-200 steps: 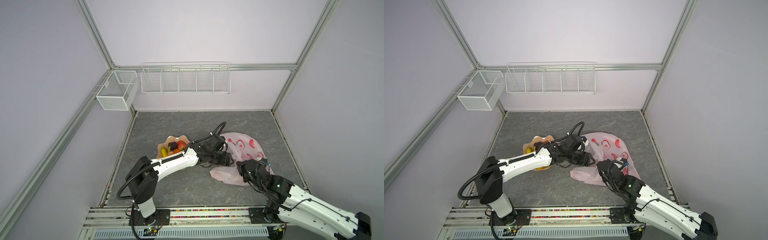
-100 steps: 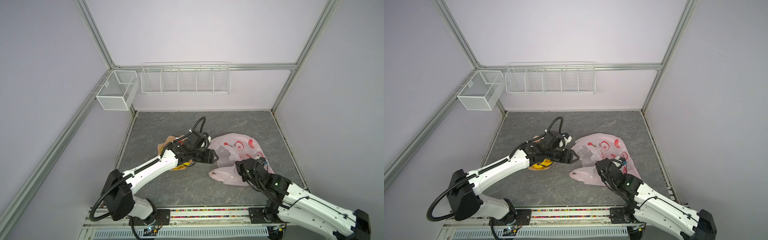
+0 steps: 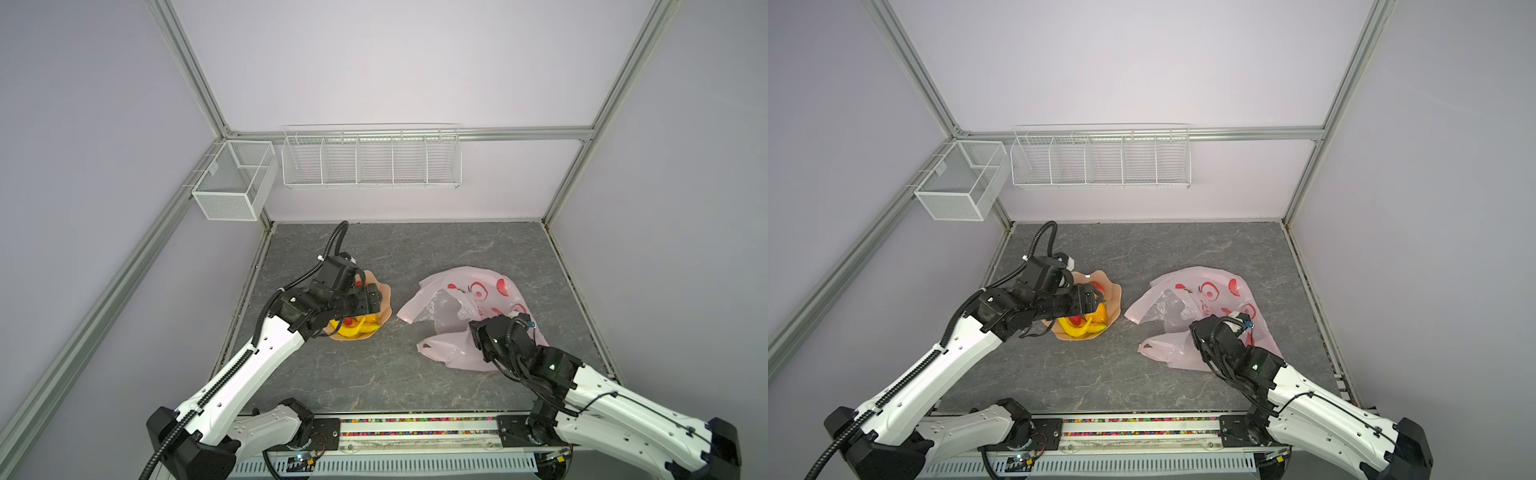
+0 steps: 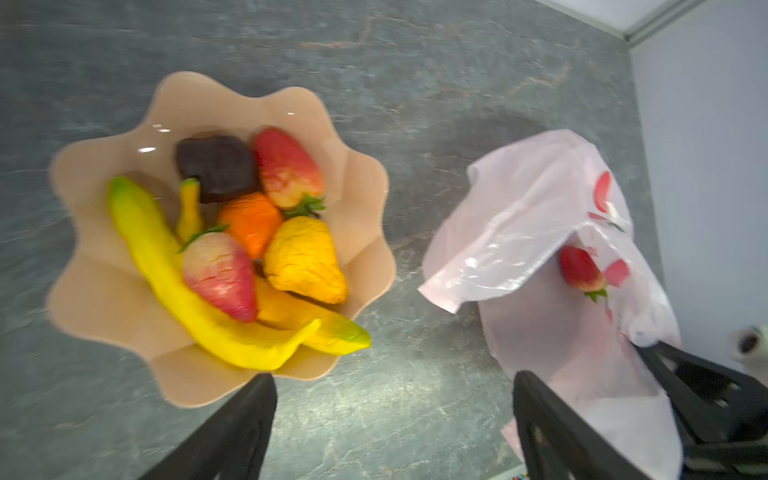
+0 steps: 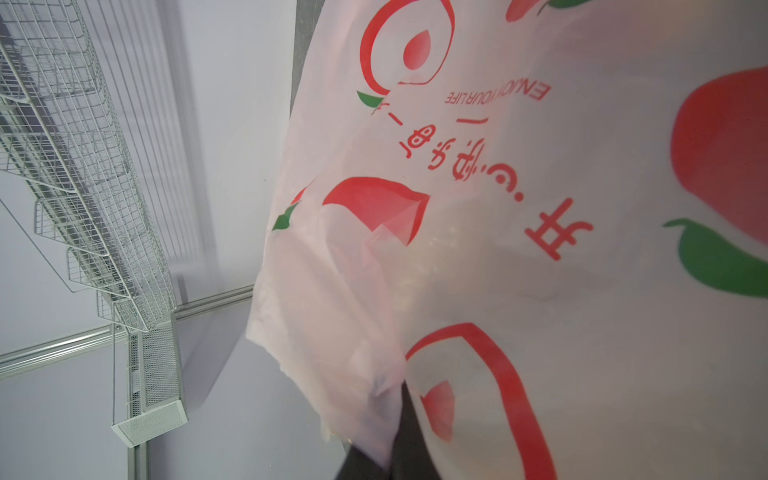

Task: Place the fruits into the plastic bag
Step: 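Lower the left gripper into the bowl and grasp the yellow-red pear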

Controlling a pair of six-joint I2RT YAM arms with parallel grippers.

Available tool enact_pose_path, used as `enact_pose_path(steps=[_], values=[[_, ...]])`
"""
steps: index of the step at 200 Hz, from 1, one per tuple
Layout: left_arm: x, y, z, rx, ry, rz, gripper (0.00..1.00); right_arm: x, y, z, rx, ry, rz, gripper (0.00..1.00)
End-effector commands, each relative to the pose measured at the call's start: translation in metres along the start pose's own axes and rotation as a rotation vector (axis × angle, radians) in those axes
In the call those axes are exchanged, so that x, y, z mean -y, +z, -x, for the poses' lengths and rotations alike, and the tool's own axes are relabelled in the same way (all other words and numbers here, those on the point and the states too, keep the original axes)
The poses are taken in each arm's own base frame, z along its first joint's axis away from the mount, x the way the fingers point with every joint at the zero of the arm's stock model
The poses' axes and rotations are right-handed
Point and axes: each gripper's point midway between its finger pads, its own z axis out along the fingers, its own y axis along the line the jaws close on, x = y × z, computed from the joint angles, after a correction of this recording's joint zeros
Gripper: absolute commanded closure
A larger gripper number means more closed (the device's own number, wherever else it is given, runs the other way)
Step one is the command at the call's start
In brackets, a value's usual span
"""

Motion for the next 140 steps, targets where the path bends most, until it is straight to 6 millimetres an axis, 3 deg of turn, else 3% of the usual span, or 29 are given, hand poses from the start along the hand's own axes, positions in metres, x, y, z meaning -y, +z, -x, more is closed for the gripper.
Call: enact_pose_path(steps=[1,18,49,140], values=[[-0.049,-0.016,-0.003,-0.021,-0.019,0.205,0.08,-0.008,-0.002,-0.006,-0.034,0.063,0.008,0.94],[-0.068,-0.016,-0.004,-0.055,-0.010,0.289,0.08,-0.008,-0.002,-0.005,-0.033,0.059,0.006,0.94],[-0.083,-0.005,-0.002,-0.085,0.023,0.372,0.06,-0.009,-0.002,-0.006,-0.033,0.051,0.005,0.94],[-0.085,0.062,-0.001,-0.197,0.033,0.416,0.07,-0.011,-0.004,-0.005,-0.031,0.038,0.003,0.94]])
